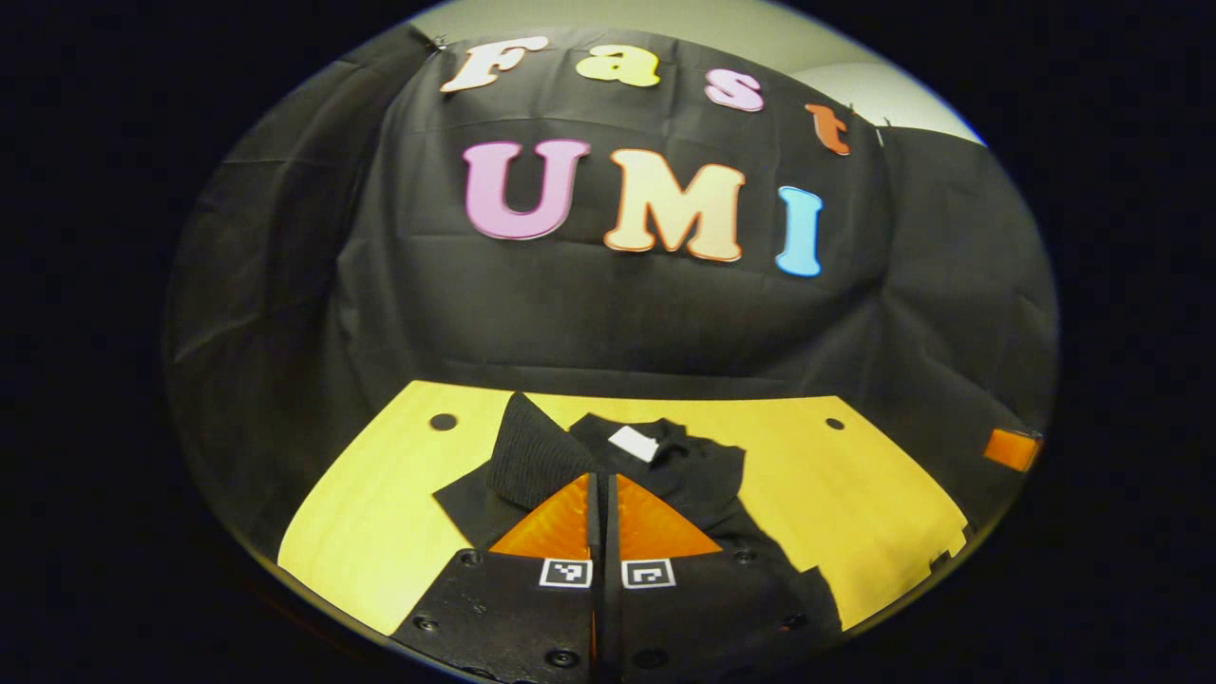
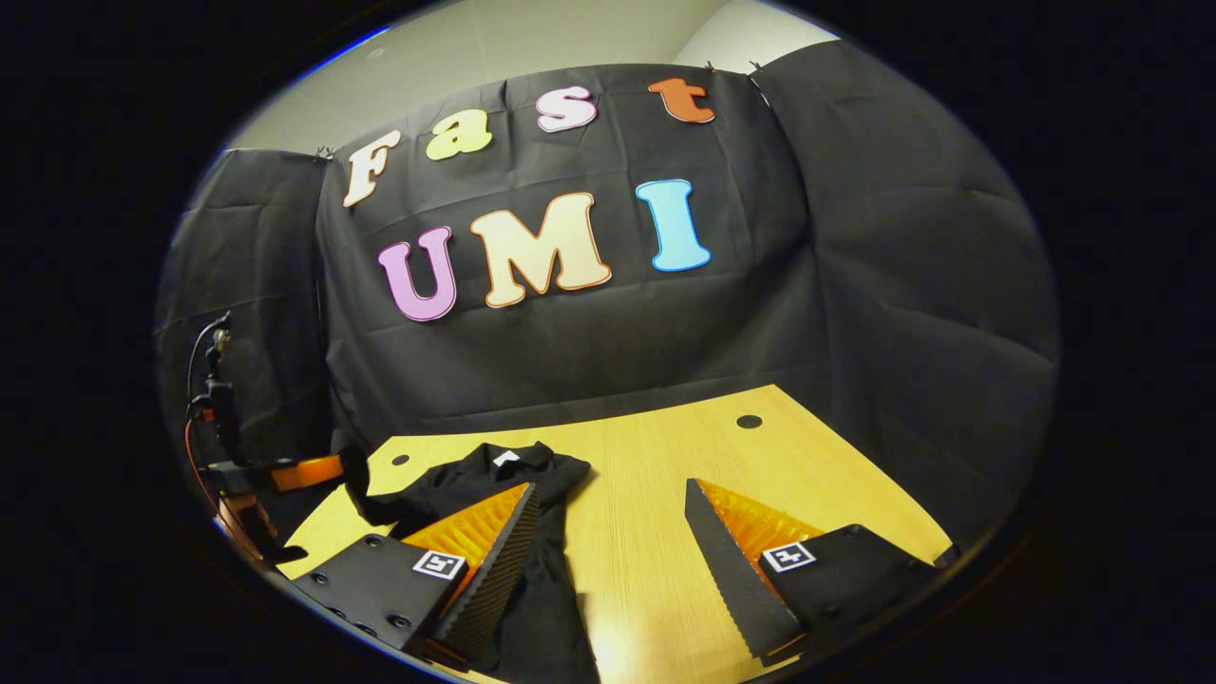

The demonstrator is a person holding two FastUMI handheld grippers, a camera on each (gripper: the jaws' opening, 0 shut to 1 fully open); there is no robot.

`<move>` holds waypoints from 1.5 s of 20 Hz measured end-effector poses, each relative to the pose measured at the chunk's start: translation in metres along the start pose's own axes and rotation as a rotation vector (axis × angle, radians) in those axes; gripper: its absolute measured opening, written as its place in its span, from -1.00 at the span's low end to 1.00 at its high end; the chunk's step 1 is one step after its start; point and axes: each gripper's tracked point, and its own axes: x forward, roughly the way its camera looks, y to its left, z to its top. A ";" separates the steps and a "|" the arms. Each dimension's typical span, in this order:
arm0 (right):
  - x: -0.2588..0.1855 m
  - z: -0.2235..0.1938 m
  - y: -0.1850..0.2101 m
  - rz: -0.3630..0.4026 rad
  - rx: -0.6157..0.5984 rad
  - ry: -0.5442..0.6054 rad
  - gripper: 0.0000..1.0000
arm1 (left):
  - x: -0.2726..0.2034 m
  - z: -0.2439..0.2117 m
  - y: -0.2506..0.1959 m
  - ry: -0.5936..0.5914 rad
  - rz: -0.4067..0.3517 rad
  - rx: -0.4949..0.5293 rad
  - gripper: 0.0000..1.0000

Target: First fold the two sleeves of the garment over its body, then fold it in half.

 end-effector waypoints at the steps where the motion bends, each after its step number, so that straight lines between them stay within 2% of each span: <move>1: 0.000 -0.002 -0.001 -0.004 -0.002 0.003 0.94 | 0.010 0.001 -0.015 -0.003 -0.034 0.004 -1.00; 8: 0.001 -0.019 0.002 -0.007 -0.020 0.033 0.94 | 0.075 -0.006 -0.128 0.024 -0.249 0.071 -1.00; 16: -0.006 -0.060 0.012 -0.001 -0.023 0.102 0.94 | 0.118 -0.055 -0.172 0.150 -0.350 0.098 -0.96; 17: -0.007 -0.066 0.013 -0.001 -0.024 0.112 0.94 | 0.118 -0.061 -0.173 0.155 -0.357 0.080 -0.85; 19: -0.011 -0.079 0.014 -0.002 -0.024 0.136 0.94 | 0.114 -0.065 -0.177 0.167 -0.371 0.036 -0.16; 22: -0.015 -0.093 0.020 0.011 -0.012 0.159 0.94 | 0.107 -0.053 -0.162 0.126 -0.323 0.024 0.86; 23: -0.015 -0.096 0.023 0.015 -0.012 0.162 0.94 | 0.103 -0.048 -0.158 0.108 -0.320 0.020 0.80; 25: -0.018 -0.103 0.027 0.024 -0.013 0.172 0.94 | 0.092 -0.042 -0.138 0.082 -0.282 0.042 0.87; 30: -0.022 -0.125 0.042 0.061 -0.016 0.190 0.94 | 0.044 -0.043 -0.061 0.036 -0.162 0.126 0.90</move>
